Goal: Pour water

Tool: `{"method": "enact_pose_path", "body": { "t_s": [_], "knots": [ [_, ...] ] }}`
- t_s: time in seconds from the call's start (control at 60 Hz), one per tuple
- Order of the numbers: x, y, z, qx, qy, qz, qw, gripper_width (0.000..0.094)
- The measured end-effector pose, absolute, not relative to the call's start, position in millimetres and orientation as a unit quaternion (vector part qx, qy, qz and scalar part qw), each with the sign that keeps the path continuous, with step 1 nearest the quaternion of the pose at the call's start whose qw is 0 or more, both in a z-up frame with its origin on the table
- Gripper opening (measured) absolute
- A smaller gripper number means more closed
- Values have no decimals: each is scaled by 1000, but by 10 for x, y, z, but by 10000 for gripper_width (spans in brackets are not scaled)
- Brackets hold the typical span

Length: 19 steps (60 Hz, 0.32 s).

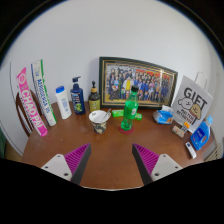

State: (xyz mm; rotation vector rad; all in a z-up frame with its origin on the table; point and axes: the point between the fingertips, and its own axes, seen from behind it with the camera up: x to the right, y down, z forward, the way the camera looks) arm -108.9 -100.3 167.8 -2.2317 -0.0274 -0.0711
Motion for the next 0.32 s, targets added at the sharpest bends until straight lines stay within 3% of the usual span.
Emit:
{"method": "enact_pose_path", "body": {
  "t_s": [0.317],
  "knots": [
    [-1161, -1143, 1871, -888, -15, -49, 458, 854]
  ]
}}
